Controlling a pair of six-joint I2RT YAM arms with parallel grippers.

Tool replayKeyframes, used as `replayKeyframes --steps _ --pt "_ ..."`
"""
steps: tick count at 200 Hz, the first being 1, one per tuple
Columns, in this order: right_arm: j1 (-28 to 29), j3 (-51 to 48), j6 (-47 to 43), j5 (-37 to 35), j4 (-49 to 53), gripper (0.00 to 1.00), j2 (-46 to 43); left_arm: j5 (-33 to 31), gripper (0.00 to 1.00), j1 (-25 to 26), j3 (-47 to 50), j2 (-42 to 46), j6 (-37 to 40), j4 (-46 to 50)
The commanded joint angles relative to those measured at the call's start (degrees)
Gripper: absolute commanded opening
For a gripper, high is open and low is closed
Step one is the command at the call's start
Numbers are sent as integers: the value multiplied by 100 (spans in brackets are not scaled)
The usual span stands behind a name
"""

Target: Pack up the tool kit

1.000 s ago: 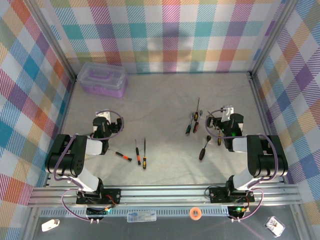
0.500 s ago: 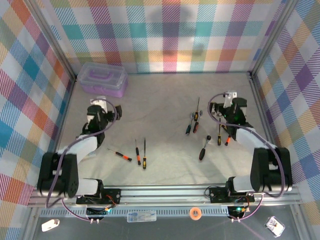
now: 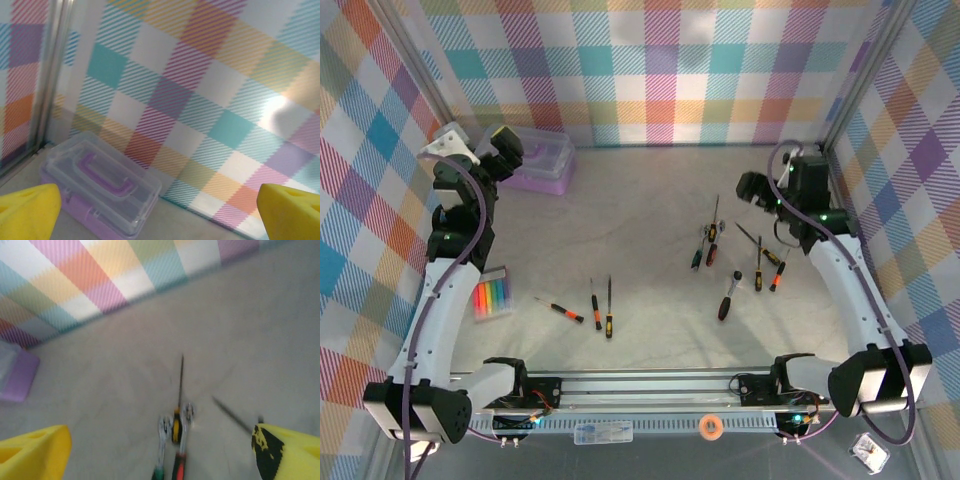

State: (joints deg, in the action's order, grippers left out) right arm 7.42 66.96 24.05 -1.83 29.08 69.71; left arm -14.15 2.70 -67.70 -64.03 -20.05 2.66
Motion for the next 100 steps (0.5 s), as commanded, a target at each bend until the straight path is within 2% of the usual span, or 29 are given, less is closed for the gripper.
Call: replayKeyframes --steps 1,29,63,100 --pt "-4 -342 474 428 332 93 -315 -35 100 -348 -207 -693 -494 592" --pt "14 -604 462 648 361 95 -406 459 100 -428 -1618 -2051 207 1833" --pt "40 -889 428 641 239 95 -467 839 100 -462 -2687 -3277 728 2317" --pt "49 -994 398 814 108 96 -385 1104 100 -524 -3373 -4237 1077 2495"
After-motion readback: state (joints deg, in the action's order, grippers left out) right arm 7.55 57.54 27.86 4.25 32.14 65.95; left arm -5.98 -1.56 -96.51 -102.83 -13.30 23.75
